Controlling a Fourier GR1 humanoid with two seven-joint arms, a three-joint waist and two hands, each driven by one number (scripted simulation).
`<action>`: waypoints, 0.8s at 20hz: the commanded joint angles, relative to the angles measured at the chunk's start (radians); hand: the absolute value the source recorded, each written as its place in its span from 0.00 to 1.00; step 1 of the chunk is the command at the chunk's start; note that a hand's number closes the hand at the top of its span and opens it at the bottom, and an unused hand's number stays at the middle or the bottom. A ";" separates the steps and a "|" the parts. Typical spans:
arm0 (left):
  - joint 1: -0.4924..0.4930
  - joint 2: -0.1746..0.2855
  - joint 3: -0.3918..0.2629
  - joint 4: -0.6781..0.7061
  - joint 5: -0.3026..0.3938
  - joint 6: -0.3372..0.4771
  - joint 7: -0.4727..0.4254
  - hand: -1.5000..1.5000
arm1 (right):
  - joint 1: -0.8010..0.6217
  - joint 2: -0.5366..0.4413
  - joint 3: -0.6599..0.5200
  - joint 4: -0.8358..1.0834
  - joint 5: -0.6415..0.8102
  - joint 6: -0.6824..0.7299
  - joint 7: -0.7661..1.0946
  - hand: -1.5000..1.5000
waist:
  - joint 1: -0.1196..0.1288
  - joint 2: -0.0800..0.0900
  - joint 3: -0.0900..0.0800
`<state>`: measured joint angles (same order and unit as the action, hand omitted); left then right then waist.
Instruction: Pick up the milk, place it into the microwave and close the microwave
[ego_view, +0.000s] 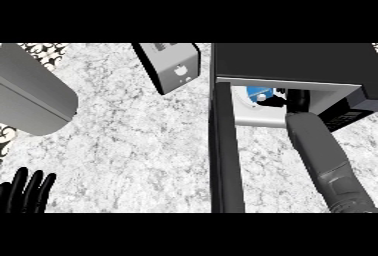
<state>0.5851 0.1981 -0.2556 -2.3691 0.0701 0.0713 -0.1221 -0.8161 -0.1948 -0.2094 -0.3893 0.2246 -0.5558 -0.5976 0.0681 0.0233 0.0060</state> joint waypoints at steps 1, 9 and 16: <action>0.000 0.012 0.012 -0.010 -0.012 -0.003 0.009 0.00 | -0.053 -0.046 0.022 0.078 0.069 -0.100 -0.055 1.00 | 0.014 0.005 -0.003; -0.011 0.007 -0.004 0.033 -0.050 -0.007 -0.010 0.00 | -0.164 -0.036 0.095 0.241 0.160 -0.042 0.016 0.00 | 0.030 0.011 -0.002; -0.032 -0.005 -0.005 0.075 -0.049 -0.014 -0.040 0.00 | -0.188 0.009 0.064 0.264 0.137 -0.038 0.000 0.00 | 0.018 0.010 -0.003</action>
<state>0.5624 0.1966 -0.2629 -2.3038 0.0159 0.0613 -0.1555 -0.9916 -0.2099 -0.1297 -0.1400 0.3712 -0.5754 -0.5917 0.0840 0.0310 0.0030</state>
